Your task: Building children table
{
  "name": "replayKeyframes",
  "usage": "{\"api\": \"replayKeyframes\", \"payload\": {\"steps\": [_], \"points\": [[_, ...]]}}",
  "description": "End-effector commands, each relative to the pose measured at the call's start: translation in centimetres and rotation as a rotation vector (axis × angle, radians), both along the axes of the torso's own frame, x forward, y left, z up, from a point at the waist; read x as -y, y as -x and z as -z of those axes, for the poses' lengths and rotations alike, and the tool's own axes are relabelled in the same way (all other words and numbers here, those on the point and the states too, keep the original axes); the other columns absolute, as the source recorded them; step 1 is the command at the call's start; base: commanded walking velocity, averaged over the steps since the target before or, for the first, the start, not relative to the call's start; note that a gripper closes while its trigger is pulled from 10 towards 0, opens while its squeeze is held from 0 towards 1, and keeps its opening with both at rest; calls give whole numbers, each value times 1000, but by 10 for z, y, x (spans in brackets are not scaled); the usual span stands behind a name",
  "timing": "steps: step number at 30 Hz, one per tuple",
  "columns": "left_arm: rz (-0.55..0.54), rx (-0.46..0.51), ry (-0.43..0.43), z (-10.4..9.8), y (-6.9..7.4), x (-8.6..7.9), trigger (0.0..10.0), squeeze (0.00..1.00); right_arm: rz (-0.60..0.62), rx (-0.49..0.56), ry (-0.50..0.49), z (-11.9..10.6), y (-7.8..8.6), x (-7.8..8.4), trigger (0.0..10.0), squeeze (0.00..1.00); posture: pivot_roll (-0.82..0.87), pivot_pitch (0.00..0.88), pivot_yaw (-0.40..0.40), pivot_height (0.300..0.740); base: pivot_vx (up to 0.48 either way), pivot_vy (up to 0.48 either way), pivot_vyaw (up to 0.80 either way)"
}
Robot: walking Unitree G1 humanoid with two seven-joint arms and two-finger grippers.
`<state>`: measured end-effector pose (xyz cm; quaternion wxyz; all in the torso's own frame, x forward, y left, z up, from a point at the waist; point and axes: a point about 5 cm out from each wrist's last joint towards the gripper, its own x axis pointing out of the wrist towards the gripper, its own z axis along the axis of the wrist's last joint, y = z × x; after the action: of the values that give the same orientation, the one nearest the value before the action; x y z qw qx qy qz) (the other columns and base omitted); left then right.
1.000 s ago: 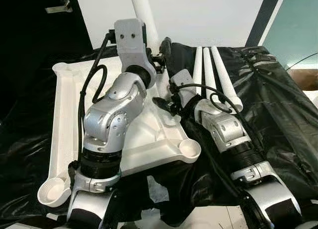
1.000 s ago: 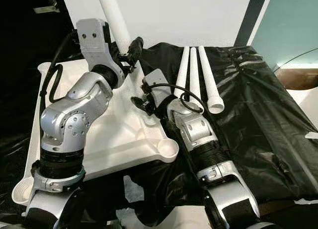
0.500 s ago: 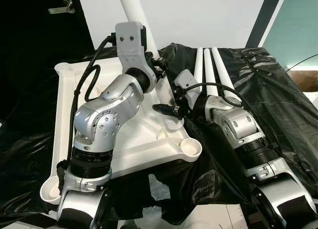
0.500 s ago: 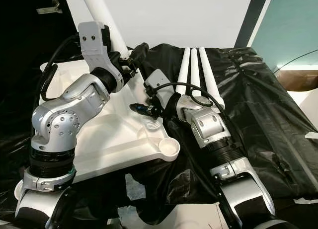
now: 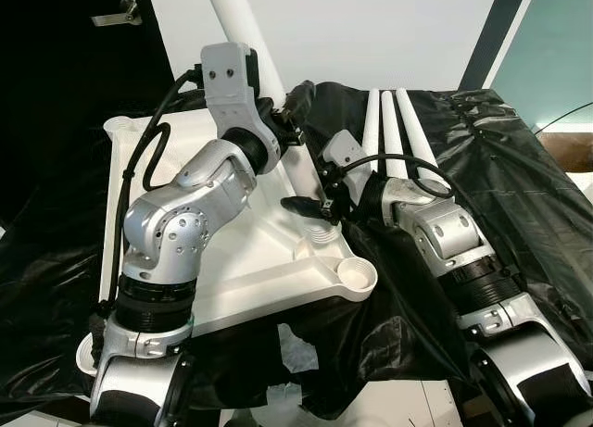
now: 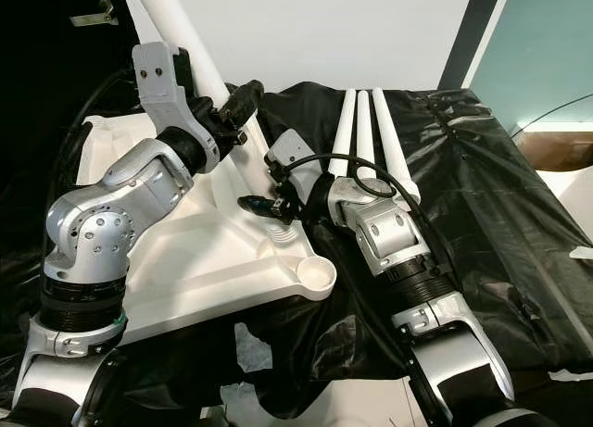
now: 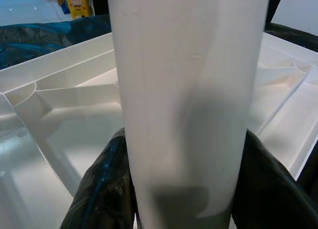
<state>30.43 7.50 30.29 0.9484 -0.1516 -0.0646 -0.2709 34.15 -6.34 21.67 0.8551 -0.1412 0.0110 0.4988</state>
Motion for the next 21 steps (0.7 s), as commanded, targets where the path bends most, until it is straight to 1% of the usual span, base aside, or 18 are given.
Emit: {"api": "replayKeyframes", "payload": {"steps": [1,2,5,6,7,9,10,11,12,13,15,16,21], "points": [[343,129,-19,-11,15,23,10000,0,60,-1,-17,-5,-6,1,10000,1000,141,0,-14,740,0,0,0],[343,129,-19,-11,15,23,10000,0,60,-1,-17,-5,-6,1,10000,1000,141,0,-14,740,0,0,0],[225,100,-16,-13,7,23,10000,0,120,26,-24,-6,-9,-3,10000,1000,140,0,-14,740,0,0,0],[225,100,-16,-13,7,23,10000,0,120,26,-24,-6,-9,-3,10000,1000,140,0,-14,740,0,0,0],[191,93,-17,-12,5,22,10000,0,135,33,-25,-6,-10,-5,10000,1000,140,0,-14,740,0,0,0],[128,80,10,-14,2,21,10000,0,184,71,-14,-4,-10,-11,10000,1000,142,0,-16,740,0,0,0],[128,80,10,-14,2,21,10000,0,184,71,-14,-4,-10,-11,10000,1000,142,0,-16,740,0,0,0],[108,79,22,-16,1,21,10000,0,206,84,-18,-4,-10,-14,10000,325,141,0,-16,740,0,0,0],[69,73,35,-17,0,21,10000,0,228,94,-26,-3,-9,-19,10000,0,143,4,-16,740,0,0,0],[25,68,41,-19,-1,22,10000,0,253,109,-35,-3,-8,-23,10000,0,144,10,-16,740,0,0,0],[-14,70,25,-19,-2,25,10000,0,275,128,-36,-2,-7,-28,10000,0,145,13,-17,740,0,0,0],[-14,70,25,-19,-2,25,10000,0,275,128,-36,-2,-7,-28,10000,0,145,13,-17,740,0,0,0],[-129,30,41,-17,-7,29,10000,0,374,176,-46,-1,-8,-35,10000,0,152,20,-22,740,0,0,0]]}}
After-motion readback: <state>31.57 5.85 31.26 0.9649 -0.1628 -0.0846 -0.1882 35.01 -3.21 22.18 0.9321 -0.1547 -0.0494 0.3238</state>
